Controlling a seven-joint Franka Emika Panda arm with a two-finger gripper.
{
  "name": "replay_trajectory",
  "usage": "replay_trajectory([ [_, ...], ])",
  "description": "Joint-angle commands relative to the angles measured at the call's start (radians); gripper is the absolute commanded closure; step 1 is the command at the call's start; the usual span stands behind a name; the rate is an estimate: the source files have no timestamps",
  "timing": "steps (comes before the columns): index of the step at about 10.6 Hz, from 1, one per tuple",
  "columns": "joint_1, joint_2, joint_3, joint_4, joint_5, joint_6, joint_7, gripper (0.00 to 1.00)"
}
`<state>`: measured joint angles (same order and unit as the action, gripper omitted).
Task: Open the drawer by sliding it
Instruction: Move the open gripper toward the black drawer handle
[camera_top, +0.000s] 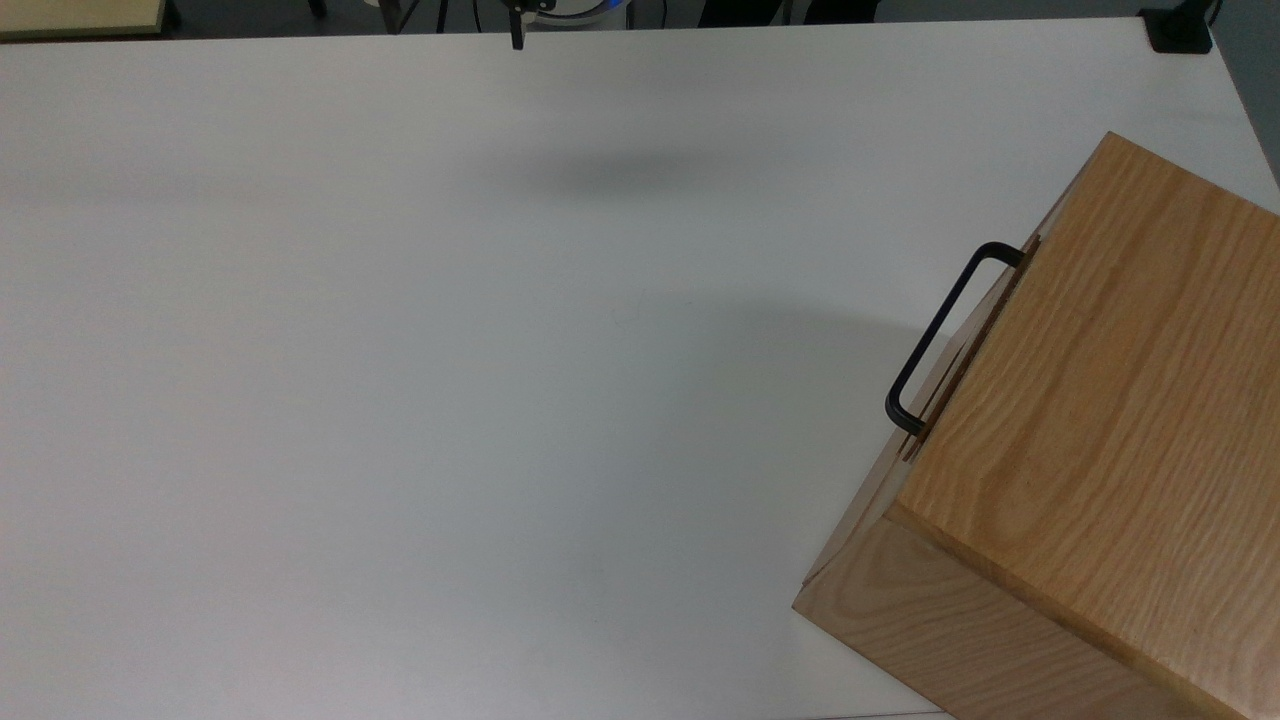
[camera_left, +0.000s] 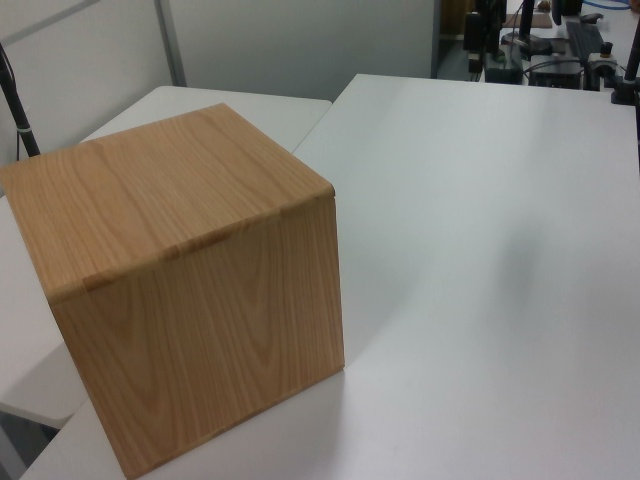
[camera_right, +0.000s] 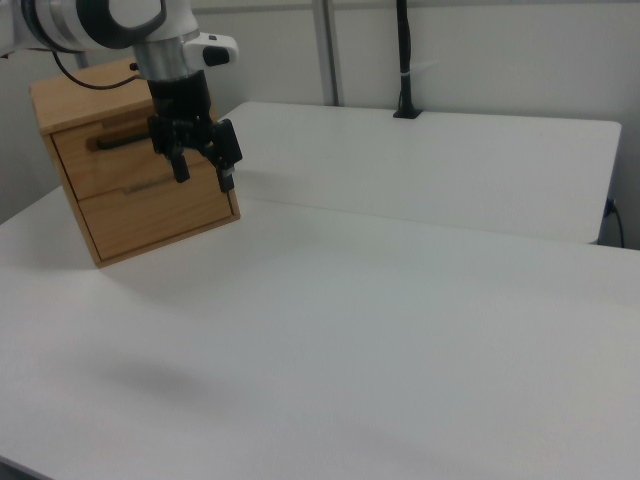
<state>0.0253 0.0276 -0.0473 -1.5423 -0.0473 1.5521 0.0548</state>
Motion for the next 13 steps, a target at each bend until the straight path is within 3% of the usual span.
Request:
replay_trajectory([
  [1, -0.022, -0.003, -0.002, -0.009, -0.008, 0.011, -0.021, 0.00],
  [7, -0.038, 0.008, -0.003, -0.005, -0.029, 0.016, 0.036, 0.00],
  [10, -0.027, 0.028, 0.003, -0.004, -0.019, 0.022, 0.147, 0.00],
  [13, 0.002, 0.035, 0.014, 0.013, 0.035, 0.075, 0.324, 0.00],
])
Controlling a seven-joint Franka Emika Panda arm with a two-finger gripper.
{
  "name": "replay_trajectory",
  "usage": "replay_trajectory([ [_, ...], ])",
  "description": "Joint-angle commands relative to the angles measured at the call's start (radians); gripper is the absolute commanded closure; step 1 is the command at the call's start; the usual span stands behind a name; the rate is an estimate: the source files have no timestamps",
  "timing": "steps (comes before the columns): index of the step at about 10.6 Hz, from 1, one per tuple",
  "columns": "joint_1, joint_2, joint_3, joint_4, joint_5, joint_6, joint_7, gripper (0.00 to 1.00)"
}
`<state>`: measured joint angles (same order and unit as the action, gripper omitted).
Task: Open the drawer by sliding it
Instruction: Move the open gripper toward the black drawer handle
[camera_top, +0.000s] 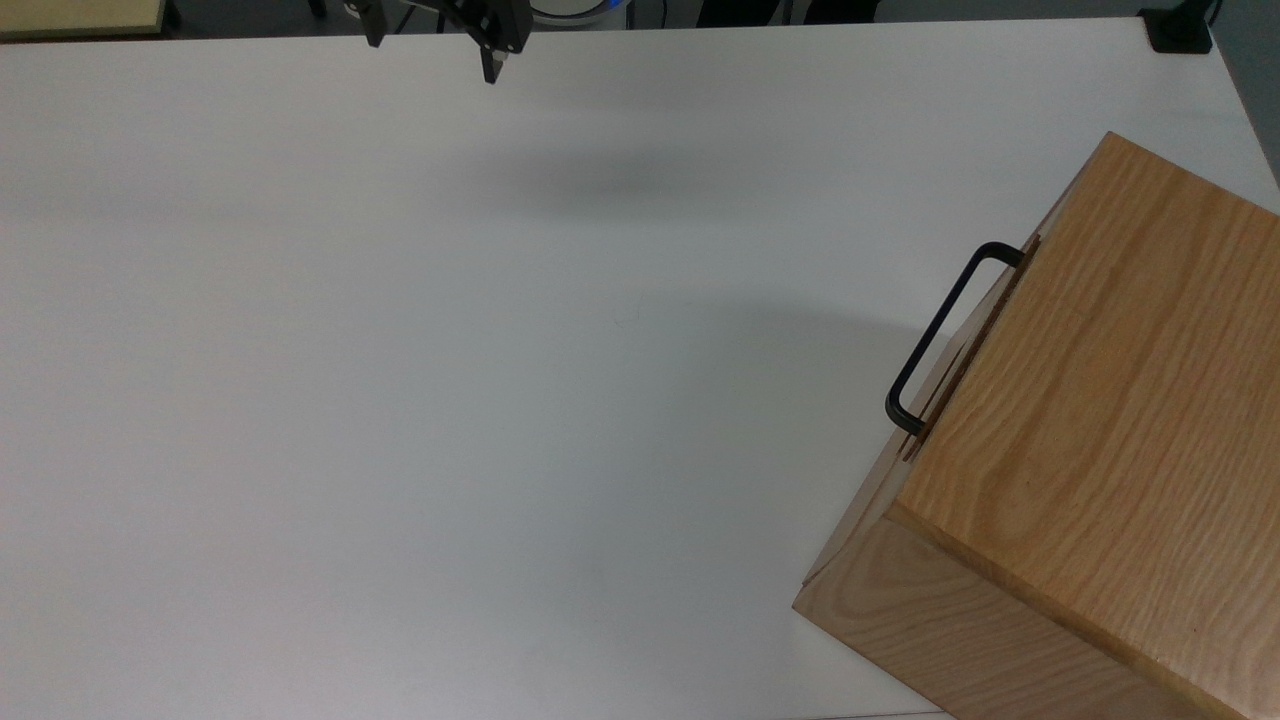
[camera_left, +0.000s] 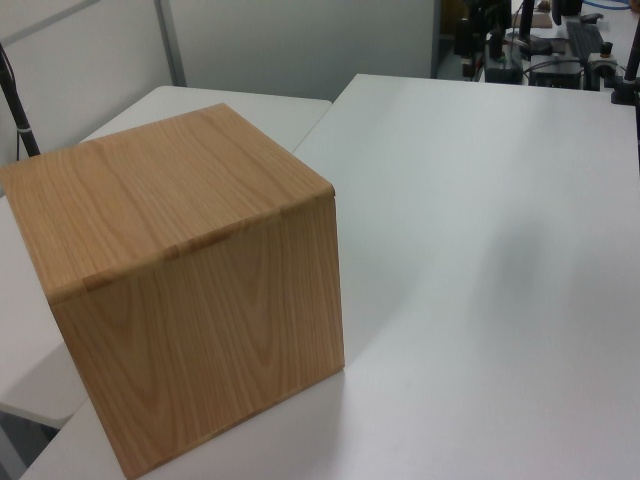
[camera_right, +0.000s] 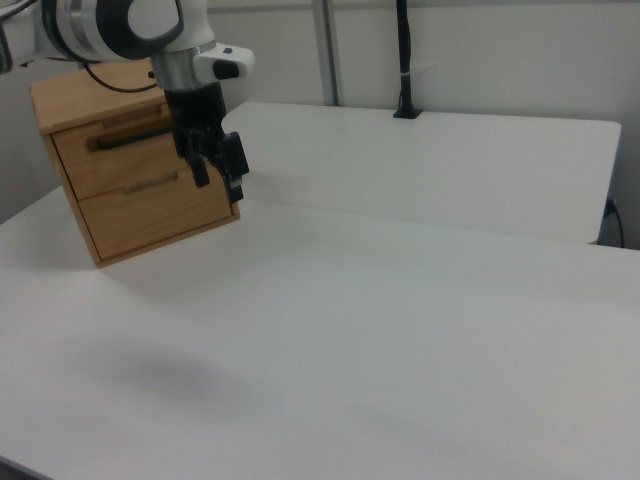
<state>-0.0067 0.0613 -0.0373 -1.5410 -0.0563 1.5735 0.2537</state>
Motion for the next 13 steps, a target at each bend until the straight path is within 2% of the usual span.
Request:
replay_trajectory([
  [1, 0.062, 0.020, 0.004, 0.015, 0.061, 0.083, 0.180, 0.00],
  [6, 0.232, 0.113, 0.004, 0.035, 0.062, 0.297, 0.571, 0.00],
  [8, 0.269, 0.144, 0.004, 0.036, 0.087, 0.417, 0.666, 0.00],
  [10, 0.283, 0.190, 0.004, 0.064, 0.215, 0.518, 0.676, 0.00],
  [12, 0.286, 0.230, 0.011, 0.087, 0.298, 0.589, 0.674, 0.00],
  [13, 0.283, 0.241, 0.032, 0.087, 0.337, 0.667, 0.673, 0.00],
])
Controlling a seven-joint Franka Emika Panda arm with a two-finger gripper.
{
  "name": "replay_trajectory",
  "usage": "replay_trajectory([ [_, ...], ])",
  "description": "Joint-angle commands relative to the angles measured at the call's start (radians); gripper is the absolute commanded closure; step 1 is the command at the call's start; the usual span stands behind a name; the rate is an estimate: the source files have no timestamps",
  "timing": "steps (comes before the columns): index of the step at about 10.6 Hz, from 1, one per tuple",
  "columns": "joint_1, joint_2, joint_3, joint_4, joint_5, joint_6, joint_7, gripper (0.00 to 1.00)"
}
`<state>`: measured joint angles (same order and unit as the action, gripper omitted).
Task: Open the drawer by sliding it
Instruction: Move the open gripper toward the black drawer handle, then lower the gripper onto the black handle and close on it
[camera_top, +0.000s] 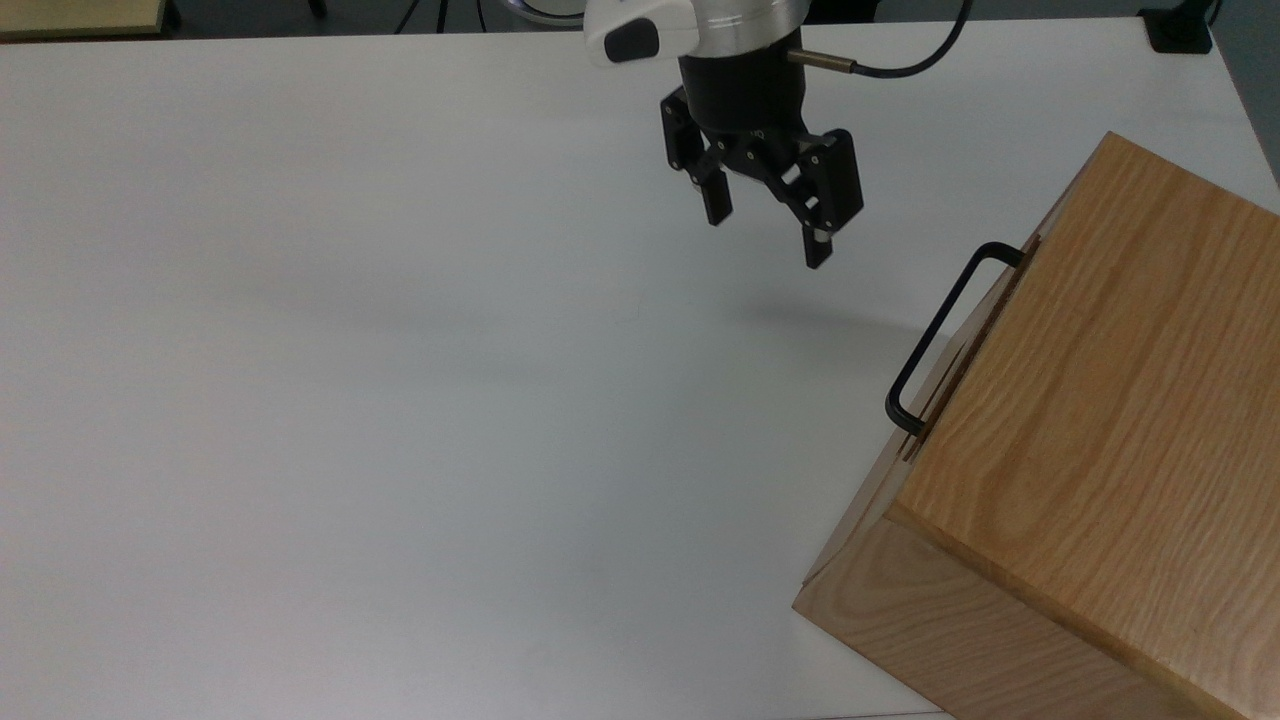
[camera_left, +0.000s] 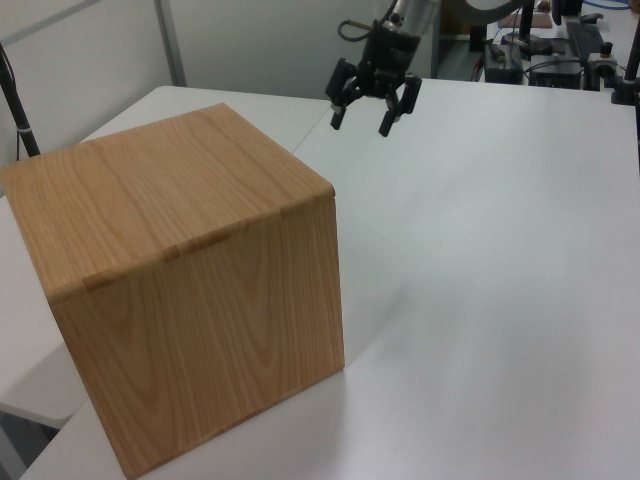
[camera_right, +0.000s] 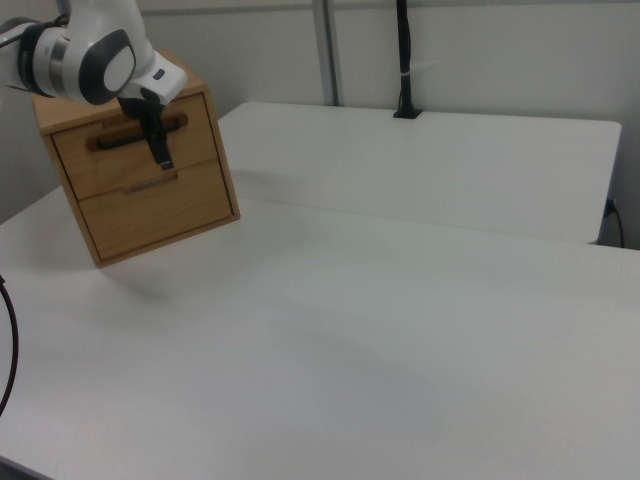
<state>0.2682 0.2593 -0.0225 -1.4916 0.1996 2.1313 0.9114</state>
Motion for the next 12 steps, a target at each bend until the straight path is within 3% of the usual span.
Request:
replay_trajectory([
  [1, 0.008, 0.063, 0.025, 0.037, 0.096, 0.177, 0.011, 0.00],
  [7, -0.001, 0.113, 0.119, 0.037, 0.104, 0.237, -0.146, 0.00],
  [11, 0.006, 0.153, 0.140, 0.031, 0.109, 0.426, -0.143, 0.34],
  [12, 0.006, 0.161, 0.147, 0.031, 0.107, 0.455, -0.146, 0.34],
])
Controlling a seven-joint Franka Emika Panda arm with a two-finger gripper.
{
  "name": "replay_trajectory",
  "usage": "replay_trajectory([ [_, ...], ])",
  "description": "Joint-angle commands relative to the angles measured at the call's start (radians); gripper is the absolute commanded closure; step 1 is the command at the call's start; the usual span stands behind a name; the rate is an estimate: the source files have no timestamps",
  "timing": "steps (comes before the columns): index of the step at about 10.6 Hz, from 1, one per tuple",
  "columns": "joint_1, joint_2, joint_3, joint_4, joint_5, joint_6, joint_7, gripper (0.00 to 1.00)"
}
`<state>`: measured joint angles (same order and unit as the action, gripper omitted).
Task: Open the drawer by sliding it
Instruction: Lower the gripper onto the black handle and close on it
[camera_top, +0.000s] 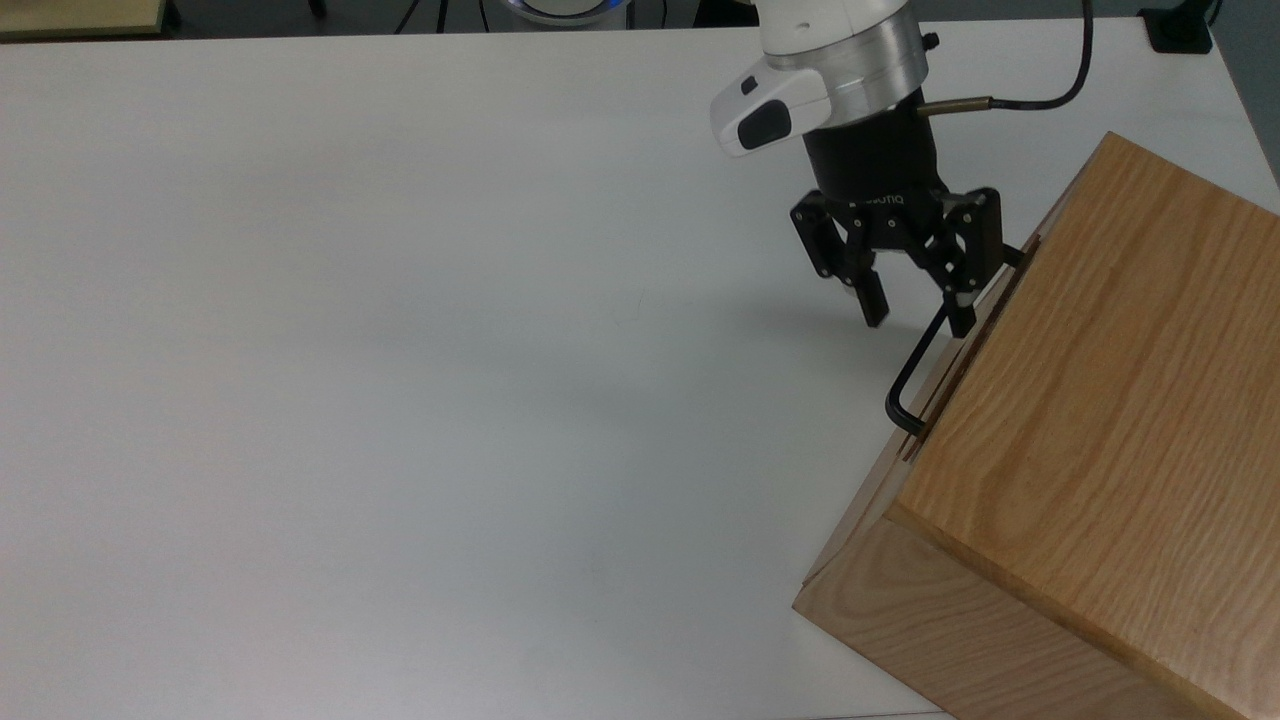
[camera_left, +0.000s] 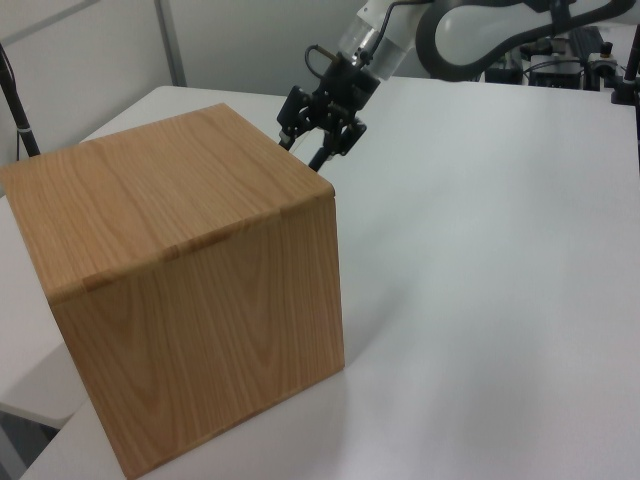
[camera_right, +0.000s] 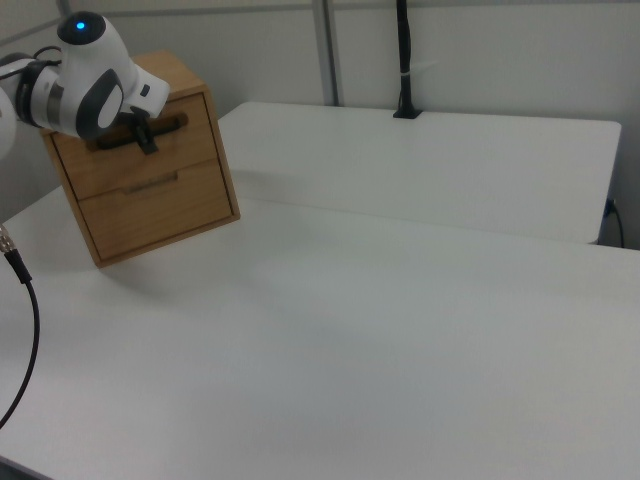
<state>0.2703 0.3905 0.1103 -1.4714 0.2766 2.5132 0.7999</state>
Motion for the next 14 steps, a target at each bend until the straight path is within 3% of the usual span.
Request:
replay_trajectory([
  [1, 0.004, 0.031, 0.014, 0.010, 0.030, 0.081, -0.033, 0.34],
  [3, 0.007, 0.030, 0.019, 0.006, 0.032, 0.081, -0.030, 0.37],
  [4, 0.006, 0.027, 0.026, 0.006, 0.032, 0.076, -0.033, 0.47],
  [8, -0.003, -0.011, 0.040, -0.004, 0.033, -0.054, -0.031, 0.46],
  [11, -0.019, -0.034, 0.040, -0.044, 0.033, -0.060, -0.022, 0.47],
  [12, -0.017, -0.032, 0.040, -0.044, 0.033, -0.056, -0.019, 0.58],
  [14, -0.026, -0.036, 0.040, -0.044, 0.033, -0.057, 0.010, 0.58],
])
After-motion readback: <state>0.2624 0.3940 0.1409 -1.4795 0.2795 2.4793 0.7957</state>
